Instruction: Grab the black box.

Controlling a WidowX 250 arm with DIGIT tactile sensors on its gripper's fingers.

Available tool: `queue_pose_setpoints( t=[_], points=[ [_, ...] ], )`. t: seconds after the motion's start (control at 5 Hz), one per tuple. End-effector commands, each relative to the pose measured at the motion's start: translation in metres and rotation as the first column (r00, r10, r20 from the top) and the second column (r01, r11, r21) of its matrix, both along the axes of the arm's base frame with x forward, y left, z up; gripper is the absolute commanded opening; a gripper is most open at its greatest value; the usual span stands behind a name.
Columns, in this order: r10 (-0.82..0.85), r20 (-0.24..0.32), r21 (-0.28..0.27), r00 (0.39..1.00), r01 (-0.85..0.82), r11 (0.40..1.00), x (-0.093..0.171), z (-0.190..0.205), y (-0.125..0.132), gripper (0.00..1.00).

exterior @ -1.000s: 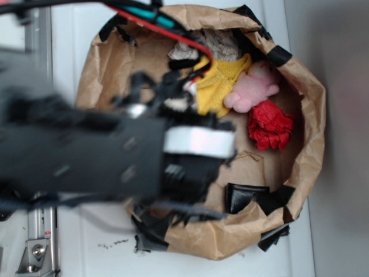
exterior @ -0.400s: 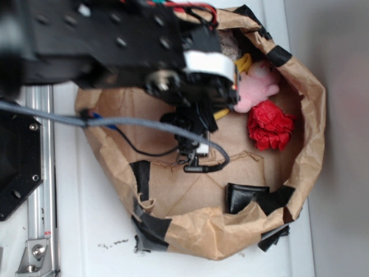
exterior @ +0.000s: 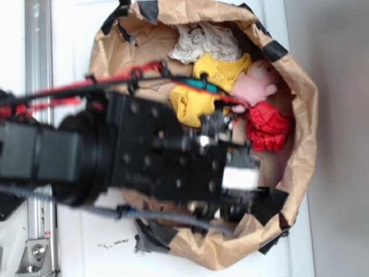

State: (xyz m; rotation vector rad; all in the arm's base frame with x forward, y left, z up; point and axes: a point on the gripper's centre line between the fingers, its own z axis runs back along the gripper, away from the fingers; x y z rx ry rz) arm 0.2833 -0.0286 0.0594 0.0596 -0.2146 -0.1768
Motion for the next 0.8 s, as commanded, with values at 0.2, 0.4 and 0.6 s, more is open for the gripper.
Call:
queue_pose_setpoints(
  t=[0.2, 0.4, 0.6],
  points=[
    [0.032, 0.138, -0.134, 0.99, -0.013, 0.991, 0.025, -0.011, -0.025, 1.0],
    [0.013, 0.135, -0.184, 0.991, 0.012, 0.983, 0.031, -0.024, -0.032, 1.0],
    [-0.003, 0.131, -0.208, 0.991, 0.03, 0.978, 0.032, -0.024, -0.036, 1.0]
  ],
)
